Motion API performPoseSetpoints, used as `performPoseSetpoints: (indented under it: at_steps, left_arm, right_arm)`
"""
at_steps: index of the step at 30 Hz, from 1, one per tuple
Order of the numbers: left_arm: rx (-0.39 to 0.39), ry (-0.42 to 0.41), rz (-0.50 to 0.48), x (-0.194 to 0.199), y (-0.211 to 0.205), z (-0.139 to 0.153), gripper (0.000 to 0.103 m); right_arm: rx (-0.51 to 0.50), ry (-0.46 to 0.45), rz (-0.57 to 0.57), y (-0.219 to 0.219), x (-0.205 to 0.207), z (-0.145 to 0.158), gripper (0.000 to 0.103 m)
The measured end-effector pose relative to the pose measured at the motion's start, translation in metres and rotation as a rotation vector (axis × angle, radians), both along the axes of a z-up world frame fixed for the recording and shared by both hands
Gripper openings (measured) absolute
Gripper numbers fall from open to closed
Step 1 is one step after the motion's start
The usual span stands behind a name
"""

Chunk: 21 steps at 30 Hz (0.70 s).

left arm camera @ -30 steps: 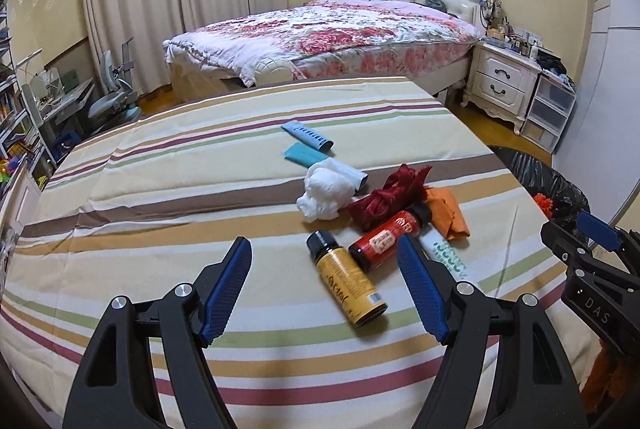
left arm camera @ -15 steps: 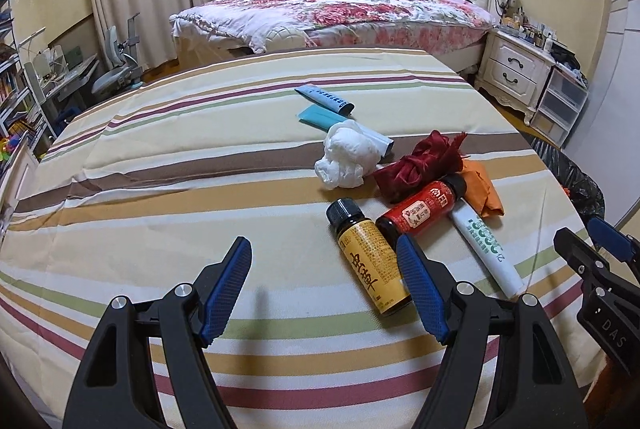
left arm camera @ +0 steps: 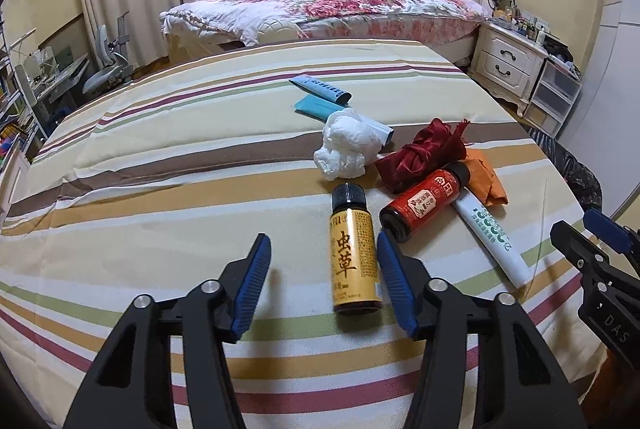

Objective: Collect trash
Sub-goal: 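Return to the table and grasp the gold bottle with the left tool, then grasp the white tube with the right tool while the left tool holds the gold bottle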

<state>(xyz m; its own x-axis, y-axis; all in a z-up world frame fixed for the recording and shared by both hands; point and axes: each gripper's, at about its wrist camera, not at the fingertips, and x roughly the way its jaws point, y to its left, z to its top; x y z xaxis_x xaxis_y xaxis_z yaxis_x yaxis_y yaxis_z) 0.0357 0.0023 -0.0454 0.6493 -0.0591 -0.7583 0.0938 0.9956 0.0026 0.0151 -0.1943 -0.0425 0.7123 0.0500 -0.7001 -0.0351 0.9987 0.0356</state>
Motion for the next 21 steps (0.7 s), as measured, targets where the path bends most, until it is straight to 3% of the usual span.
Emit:
performPoseSetpoints:
  at_steps: [4, 10, 15, 17, 19, 21]
  left_arm:
    - [-0.021, 0.018, -0.023, 0.000, 0.000, -0.002, 0.029]
    - [-0.038, 0.016, -0.040, -0.004, 0.002, -0.002, 0.025]
    - [-0.035, 0.027, -0.036, -0.008, 0.005, -0.002, 0.025]
    - [-0.046, 0.032, -0.023, -0.006, 0.007, -0.002, 0.030]
    - [-0.049, 0.025, -0.005, -0.004, 0.009, -0.001, 0.043]
    - [-0.055, 0.018, 0.004, -0.002, 0.011, 0.001, 0.044]
  right_arm:
    - [-0.001, -0.002, 0.007, 0.003, 0.000, 0.001, 0.058]
    - [-0.007, -0.003, 0.022, 0.009, 0.000, 0.002, 0.058]
    - [-0.006, 0.000, 0.026, 0.011, 0.000, 0.001, 0.058]
    - [-0.007, 0.002, 0.028, 0.012, 0.001, 0.001, 0.058]
    - [-0.008, 0.002, 0.032, 0.013, 0.001, 0.001, 0.058]
    - [-0.009, 0.001, 0.037, 0.015, 0.001, 0.002, 0.058]
